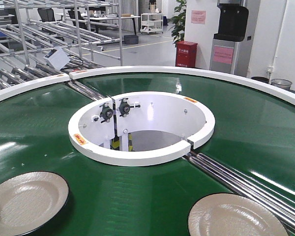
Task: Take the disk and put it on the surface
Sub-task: 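Grip the rim of each beige plate with left and right grippers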
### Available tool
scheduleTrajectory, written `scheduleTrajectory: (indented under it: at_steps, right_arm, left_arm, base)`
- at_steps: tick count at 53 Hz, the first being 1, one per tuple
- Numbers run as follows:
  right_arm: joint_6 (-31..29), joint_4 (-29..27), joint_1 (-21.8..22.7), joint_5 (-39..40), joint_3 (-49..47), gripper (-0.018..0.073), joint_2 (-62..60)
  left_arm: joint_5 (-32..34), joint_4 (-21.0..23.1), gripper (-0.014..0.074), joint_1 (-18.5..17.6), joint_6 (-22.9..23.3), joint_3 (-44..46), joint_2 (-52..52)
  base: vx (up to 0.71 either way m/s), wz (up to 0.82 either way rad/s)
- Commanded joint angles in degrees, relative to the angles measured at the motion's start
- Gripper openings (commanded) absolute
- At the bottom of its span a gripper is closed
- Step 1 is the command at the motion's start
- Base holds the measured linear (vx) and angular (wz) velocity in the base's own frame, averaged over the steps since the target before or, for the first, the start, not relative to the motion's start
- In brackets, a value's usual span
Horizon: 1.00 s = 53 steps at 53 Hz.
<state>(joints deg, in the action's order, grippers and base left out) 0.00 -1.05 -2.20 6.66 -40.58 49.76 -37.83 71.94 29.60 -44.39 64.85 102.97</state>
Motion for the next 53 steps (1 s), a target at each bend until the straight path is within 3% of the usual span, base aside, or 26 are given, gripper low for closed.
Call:
scheduleTrajectory:
  at_steps: [1,9,13,20,31,43,48,53]
  right_arm:
    - [0.0,0.2,0.2,4.5,-2.0,0.0577,-0.6]
    - [0.0,0.3,0.2,4.5,-2.0,0.0577,-0.6]
    - [0.0,0.3,0.2,4.5,-2.0,0.0577,-0.6]
    - [0.0,0.3,0.2,4.5,-2.0,0.0577,-0.6]
    - [0.0,0.3,0.2,4.5,-2.0,0.0577,-0.6]
    - [0.0,0.3,0.2,4.5,-2.0,0.0577,-0.6]
    - [0.0,0.3,0.2,4.5,-2.0,0.0577,-0.6]
    - [0.0,0.3,0.2,4.5,-2.0,0.0575,-0.6]
  left_arm:
    - [-2.3,4.0,0.0531,1.2,-4.2,1.9,-1.4]
    - [-3.3,-2.3,0.0531,2.0,-4.5,1.9,0.6]
    - [-4.5,-2.7,0.0531,2.0,-6.0,1.9,2.0]
    - [-6.4,-1.6,0.0531,2.0,-8.0,1.9,4.5]
    - [-9.1,3.7,0.0531,1.1,-11.9,1.9,7.5]
    - [-10.4,8.8,0.0525,-2.9,-14.4,1.9,9.2]
    - [-9.9,10.5,0.0467,-4.1,-14.4,1.9,9.7]
    - [-9.9,11.4,0.0302,-4.5,-14.5,1.9,9.7]
  base:
    - [0.00,0.00]
    - [0.00,0.00]
    - [0.00,0.00]
    - [0.00,0.00]
    - [0.00,0.00]
    - [0.00,0.00]
    - [0.00,0.00]
    - [0.00,0.00]
